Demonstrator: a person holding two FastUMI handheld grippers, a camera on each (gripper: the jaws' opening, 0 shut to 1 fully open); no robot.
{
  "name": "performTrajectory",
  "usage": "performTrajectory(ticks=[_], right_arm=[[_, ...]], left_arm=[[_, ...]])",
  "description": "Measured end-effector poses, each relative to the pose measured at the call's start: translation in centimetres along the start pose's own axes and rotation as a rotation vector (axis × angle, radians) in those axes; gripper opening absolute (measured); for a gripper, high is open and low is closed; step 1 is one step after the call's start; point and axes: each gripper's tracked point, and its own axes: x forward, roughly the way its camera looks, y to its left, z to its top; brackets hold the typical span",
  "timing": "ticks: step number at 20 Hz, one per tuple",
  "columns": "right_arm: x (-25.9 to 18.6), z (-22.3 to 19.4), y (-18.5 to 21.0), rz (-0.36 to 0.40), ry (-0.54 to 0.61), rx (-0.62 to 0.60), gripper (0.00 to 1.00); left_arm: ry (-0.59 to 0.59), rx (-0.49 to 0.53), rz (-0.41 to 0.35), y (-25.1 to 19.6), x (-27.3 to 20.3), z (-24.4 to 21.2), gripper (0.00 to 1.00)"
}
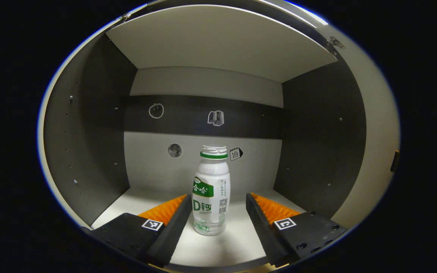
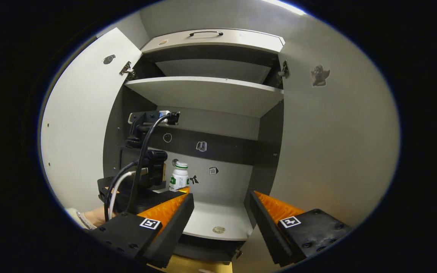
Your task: Grasp the bottle in the cabinet with the left hand and place it on the coaster, then close the right door with the right hand and the left door with the left hand.
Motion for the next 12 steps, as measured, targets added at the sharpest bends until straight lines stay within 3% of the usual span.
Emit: performTrajectory(ticks=[12], right_arm=[[3.0,-1.8,-0.7,-0.015,0.042,-0.004,0.97]], left_arm=[[0.020,0.003,0.049,1.6,4.8,-1.0,0.89]])
